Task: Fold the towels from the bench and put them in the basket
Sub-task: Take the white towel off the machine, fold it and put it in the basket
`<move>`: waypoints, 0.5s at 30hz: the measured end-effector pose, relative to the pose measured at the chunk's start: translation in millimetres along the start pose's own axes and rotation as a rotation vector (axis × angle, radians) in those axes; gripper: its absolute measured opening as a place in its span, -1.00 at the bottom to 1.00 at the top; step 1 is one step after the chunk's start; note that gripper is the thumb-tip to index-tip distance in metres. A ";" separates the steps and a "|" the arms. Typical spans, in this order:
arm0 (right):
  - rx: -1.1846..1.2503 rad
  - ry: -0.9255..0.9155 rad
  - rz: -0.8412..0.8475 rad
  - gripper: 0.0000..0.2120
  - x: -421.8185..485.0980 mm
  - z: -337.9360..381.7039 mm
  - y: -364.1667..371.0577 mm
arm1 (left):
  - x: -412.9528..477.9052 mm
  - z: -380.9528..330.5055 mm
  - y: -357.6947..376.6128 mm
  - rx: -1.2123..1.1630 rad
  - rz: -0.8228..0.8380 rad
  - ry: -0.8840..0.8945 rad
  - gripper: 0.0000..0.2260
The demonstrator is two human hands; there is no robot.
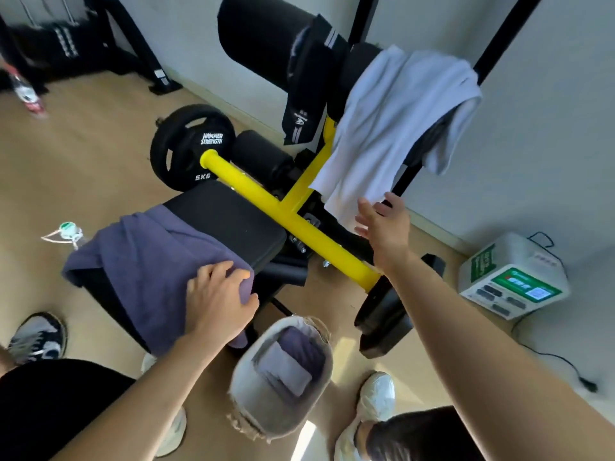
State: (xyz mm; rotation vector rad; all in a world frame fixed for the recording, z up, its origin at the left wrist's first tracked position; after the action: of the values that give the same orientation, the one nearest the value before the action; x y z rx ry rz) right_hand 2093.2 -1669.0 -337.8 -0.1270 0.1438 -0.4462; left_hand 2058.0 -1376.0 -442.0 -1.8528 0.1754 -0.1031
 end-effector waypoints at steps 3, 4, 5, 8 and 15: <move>-0.038 -0.006 -0.067 -0.89 13.4 17.3 0.4 | 5.1 -4.0 -7.7 -0.020 0.003 -0.019 -0.69; -0.072 -0.011 -0.087 -0.82 11.6 18.6 -0.3 | 6.1 -3.0 -9.7 -0.025 0.008 -0.031 -0.69; -0.095 -0.022 -0.093 -0.78 7.4 18.6 -0.6 | 6.7 -1.2 -11.0 -0.037 0.012 -0.037 -0.71; -0.230 -0.115 -0.075 -0.71 -23.5 23.5 -2.4 | 5.3 0.6 -15.6 -0.085 0.042 -0.047 -0.75; -0.298 -0.261 -0.003 -0.80 -84.6 43.6 -23.4 | 8.0 -45.0 -47.8 -0.648 0.110 -0.045 -0.78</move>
State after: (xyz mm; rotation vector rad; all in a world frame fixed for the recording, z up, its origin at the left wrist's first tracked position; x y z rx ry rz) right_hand 2015.1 -1648.9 -282.1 -0.4757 -0.0478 -0.4056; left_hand 2061.9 -1406.7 -383.6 -2.4817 0.3050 0.0838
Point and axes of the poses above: each hand's wrist, its own x-axis towards the middle knuckle, its own y-axis out of the palm, z = x × y, the point moved 7 cm from there along x, towards the middle knuckle, and after that the axes turned 8 degrees about z, right-handed, at the moved point
